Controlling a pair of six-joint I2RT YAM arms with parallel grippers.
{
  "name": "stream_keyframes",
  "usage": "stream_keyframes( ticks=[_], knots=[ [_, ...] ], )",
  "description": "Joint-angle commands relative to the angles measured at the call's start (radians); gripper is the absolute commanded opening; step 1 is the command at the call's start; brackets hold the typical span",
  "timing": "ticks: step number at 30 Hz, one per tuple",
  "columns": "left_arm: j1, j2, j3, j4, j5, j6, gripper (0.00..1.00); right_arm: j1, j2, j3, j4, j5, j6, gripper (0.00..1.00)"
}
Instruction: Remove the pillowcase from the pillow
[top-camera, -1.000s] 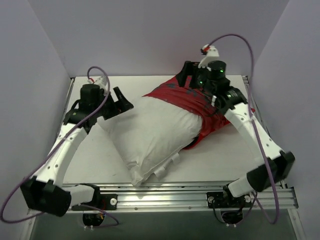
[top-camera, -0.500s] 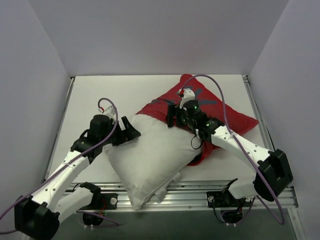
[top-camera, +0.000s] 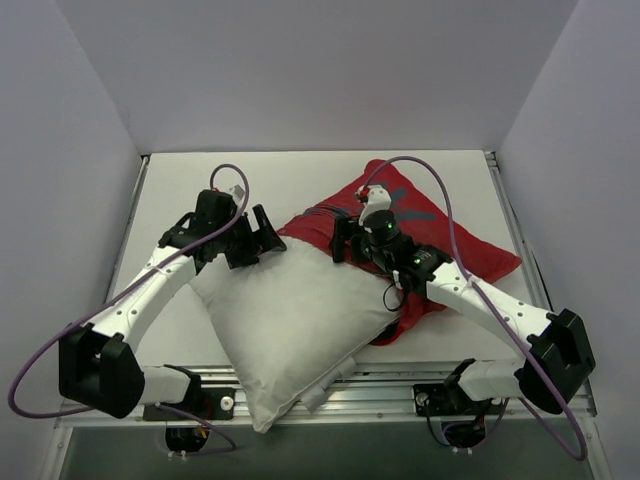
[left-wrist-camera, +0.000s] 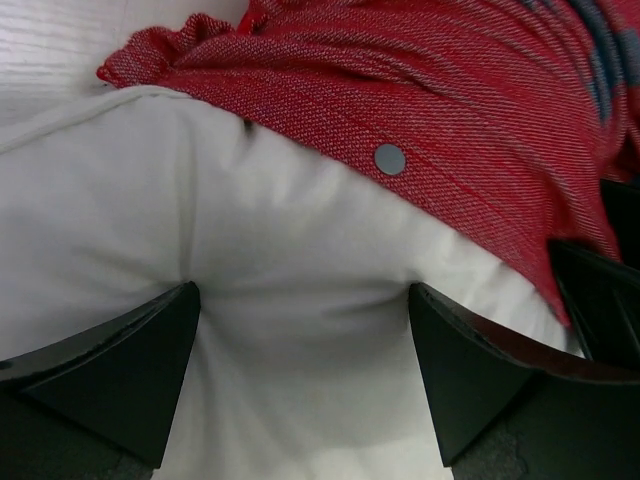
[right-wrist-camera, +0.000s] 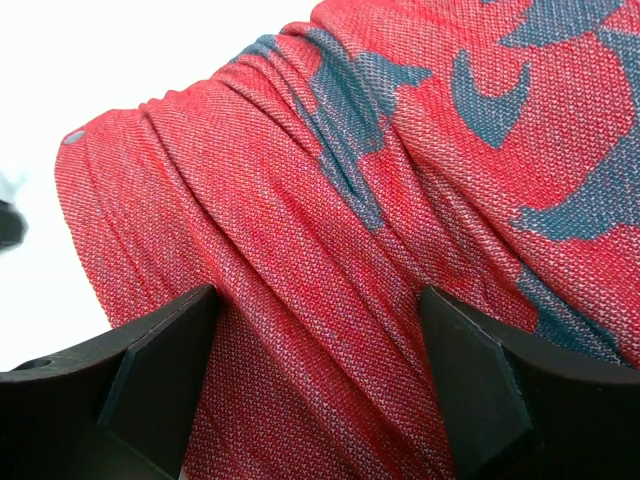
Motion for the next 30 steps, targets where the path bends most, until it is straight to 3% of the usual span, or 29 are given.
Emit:
stream_keyframes(
  ticks=[1, 4, 5, 7, 8, 10, 11, 15, 22, 28, 30],
  knots=[
    [-0.002, 0.073, 0.019, -0.014, 0.103, 0.031, 0.94, 0.035, 0.035, 0.011, -0.136, -0.042, -0.012, 0.77],
    [-0.011, 0.153, -0.007, 0.024, 0.168, 0.014, 1.00, 0.042, 0.045, 0.028, -0.121, -0.041, -0.029, 0.77],
    [-0.017, 0.167, -0.015, 0.048, 0.177, 0.010, 0.87, 0.045, 0.050, 0.040, -0.118, -0.039, -0.037, 0.77],
    [-0.036, 0.186, -0.042, 0.078, 0.180, -0.007, 0.71, 0.055, 0.067, 0.063, -0.122, -0.030, -0.058, 0.77],
    [-0.039, 0.189, -0.053, 0.091, 0.180, -0.013, 0.53, 0.055, 0.074, 0.101, -0.139, -0.028, -0.070, 0.77],
    [-0.039, 0.181, -0.078, 0.133, 0.195, -0.032, 0.27, 0.061, 0.105, 0.157, -0.164, -0.025, -0.115, 0.77],
    [-0.039, 0.177, -0.079, 0.144, 0.192, -0.032, 0.04, 0.065, 0.117, 0.193, -0.208, -0.030, -0.132, 0.77],
    [-0.040, 0.123, -0.038, 0.084, 0.105, 0.032, 0.02, 0.078, 0.243, 0.458, -0.320, -0.025, -0.189, 0.77],
    [-0.086, -0.001, 0.047, -0.028, -0.096, 0.121, 0.02, 0.081, 0.484, 0.750, -0.480, -0.053, -0.227, 0.79],
    [-0.114, -0.064, 0.022, -0.043, -0.177, 0.123, 0.02, 0.088, 0.625, 0.791, -0.541, -0.117, -0.290, 0.78],
    [-0.120, -0.066, 0.017, -0.059, -0.196, 0.123, 0.02, 0.087, 0.653, 0.760, -0.541, -0.105, -0.299, 0.71]
  ],
)
